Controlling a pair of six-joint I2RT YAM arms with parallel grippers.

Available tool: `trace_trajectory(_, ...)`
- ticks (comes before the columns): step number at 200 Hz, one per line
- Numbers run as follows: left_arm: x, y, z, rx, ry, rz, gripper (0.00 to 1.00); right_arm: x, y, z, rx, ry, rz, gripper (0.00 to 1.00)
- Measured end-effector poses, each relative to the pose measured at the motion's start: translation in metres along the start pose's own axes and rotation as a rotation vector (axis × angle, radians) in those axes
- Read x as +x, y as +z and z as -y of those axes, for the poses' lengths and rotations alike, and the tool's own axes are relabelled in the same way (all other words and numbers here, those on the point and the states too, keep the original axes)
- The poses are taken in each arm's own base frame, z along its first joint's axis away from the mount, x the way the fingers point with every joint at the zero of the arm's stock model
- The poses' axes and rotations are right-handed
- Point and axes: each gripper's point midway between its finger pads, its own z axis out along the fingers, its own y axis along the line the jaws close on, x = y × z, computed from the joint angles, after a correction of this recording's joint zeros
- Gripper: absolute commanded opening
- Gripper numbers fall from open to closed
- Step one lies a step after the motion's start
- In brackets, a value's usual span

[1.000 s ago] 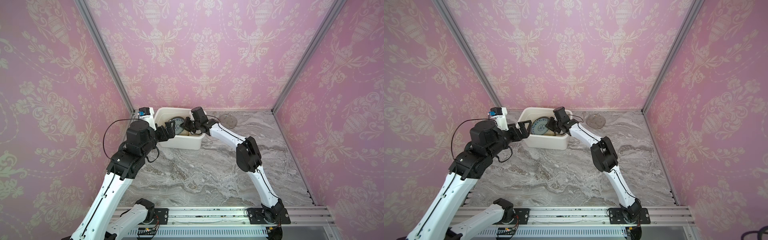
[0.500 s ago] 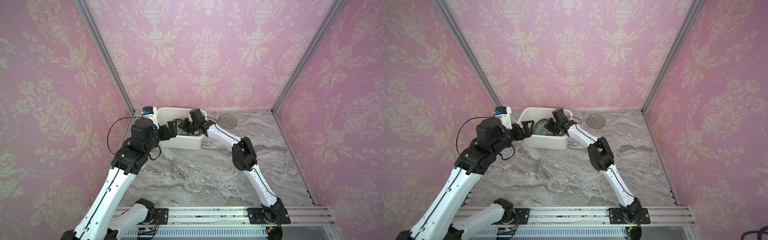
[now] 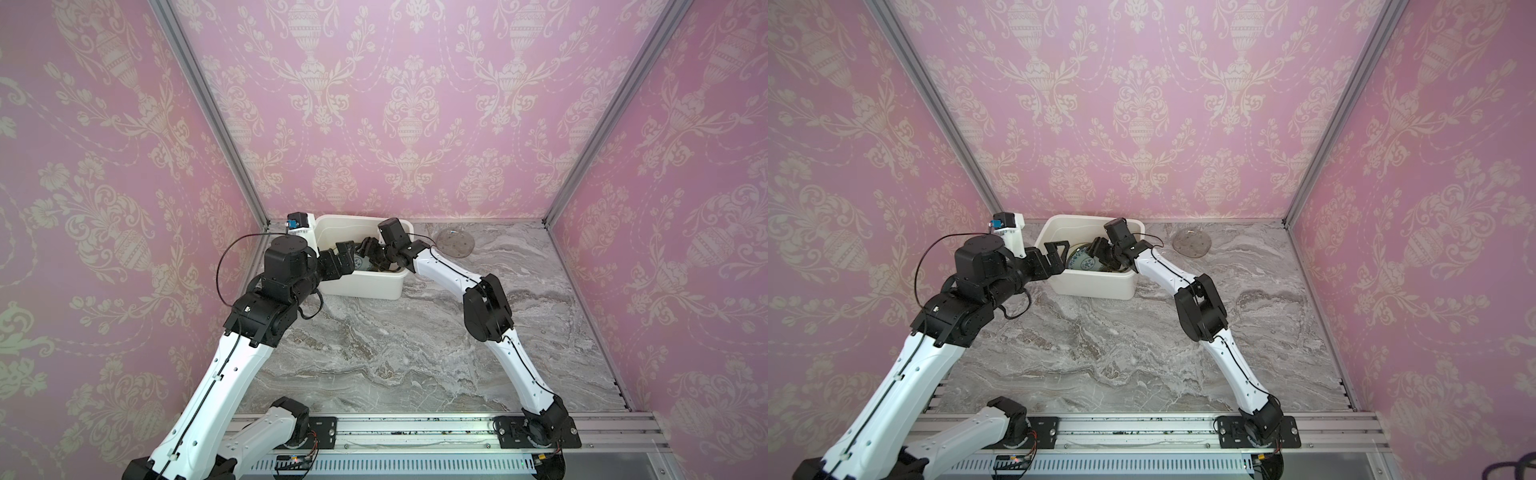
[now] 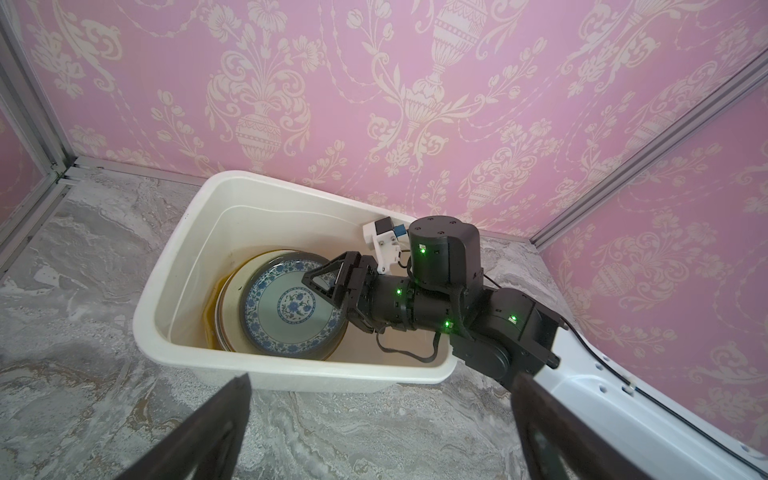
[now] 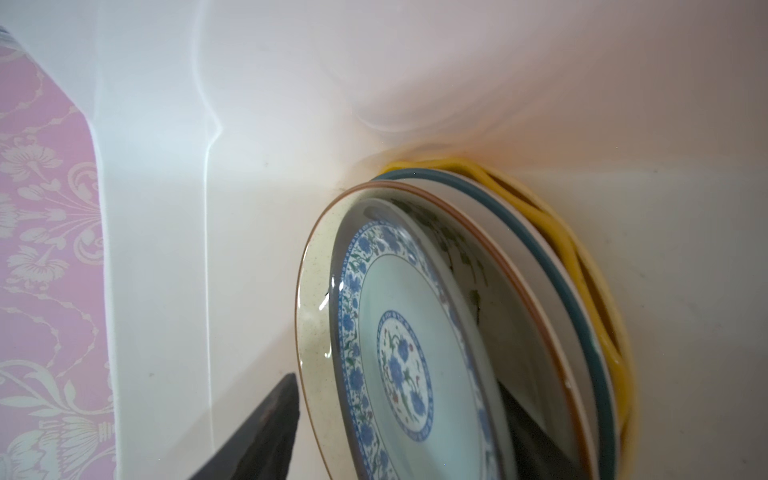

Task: Place the plates into the plastic bin on the countertop
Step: 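Press the blue-and-white plate flat onto the stack with the right gripper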

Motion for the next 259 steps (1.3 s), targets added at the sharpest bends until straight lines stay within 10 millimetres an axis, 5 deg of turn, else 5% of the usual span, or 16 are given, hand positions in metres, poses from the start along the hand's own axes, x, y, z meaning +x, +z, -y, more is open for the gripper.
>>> trace_trajectory(78, 0.0, 0.0, 0.0, -0.001, 0.003, -0.001, 0.99, -0.009, -0.014, -0.005, 0.067, -0.131, 0.015, 0.9)
trace_trajectory(259, 0.005, 0.011, -0.004, -0.026, 0.007, -0.035, 0.99, -0.001, -0.003, -0.002, 0.107, -0.444, 0.026, 0.93)
